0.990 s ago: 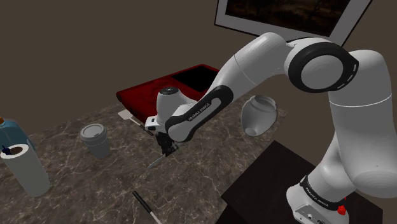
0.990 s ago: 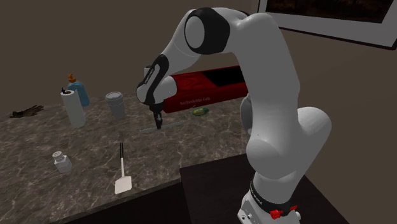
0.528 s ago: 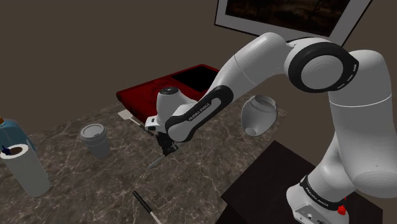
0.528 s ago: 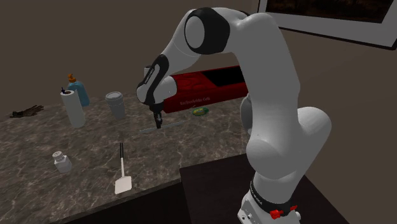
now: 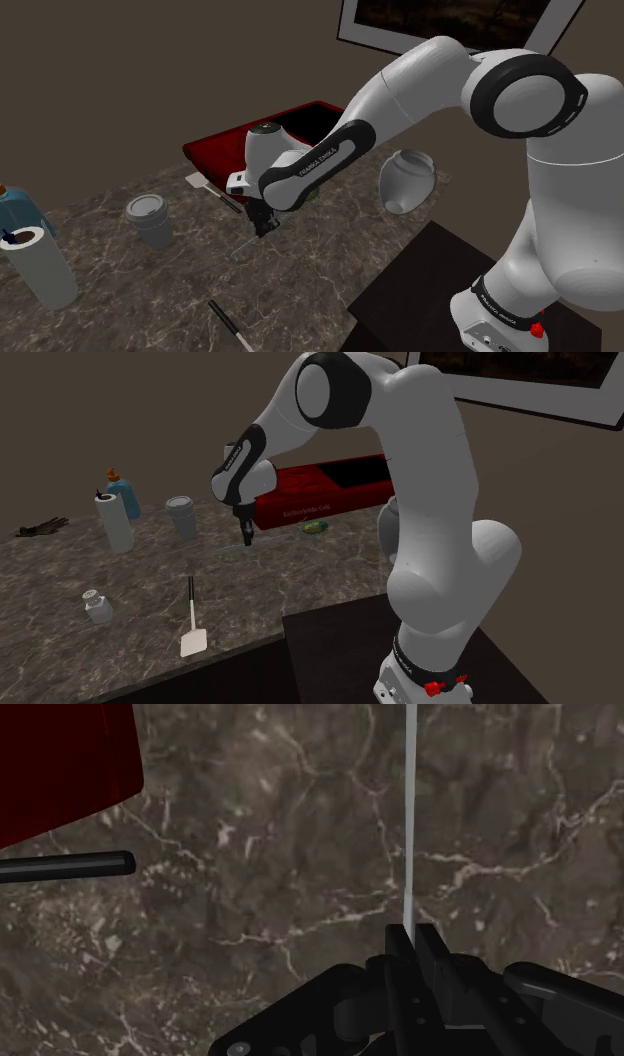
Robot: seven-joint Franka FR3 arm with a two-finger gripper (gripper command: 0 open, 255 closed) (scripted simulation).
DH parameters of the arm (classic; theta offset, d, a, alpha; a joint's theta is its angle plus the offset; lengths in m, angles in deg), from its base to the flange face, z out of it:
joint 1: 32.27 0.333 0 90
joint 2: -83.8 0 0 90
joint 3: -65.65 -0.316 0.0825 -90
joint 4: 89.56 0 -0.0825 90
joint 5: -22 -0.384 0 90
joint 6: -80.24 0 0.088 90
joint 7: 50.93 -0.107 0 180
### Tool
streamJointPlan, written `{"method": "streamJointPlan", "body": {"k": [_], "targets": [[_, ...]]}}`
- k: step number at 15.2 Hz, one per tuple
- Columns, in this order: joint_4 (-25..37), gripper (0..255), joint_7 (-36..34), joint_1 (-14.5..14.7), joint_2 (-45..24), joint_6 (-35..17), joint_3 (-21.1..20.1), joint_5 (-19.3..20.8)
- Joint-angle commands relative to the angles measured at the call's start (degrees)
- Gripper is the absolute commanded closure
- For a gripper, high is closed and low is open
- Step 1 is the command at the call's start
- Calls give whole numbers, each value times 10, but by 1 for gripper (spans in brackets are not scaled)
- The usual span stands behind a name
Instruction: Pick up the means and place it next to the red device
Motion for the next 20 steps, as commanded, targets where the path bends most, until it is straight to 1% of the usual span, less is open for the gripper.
{"method": "streamJointPlan", "body": {"k": [1,20], "targets": [[-3,255,1,-1,13,11,-1,-2],[17,255,6,-9,107,123,-11,-17]]}}
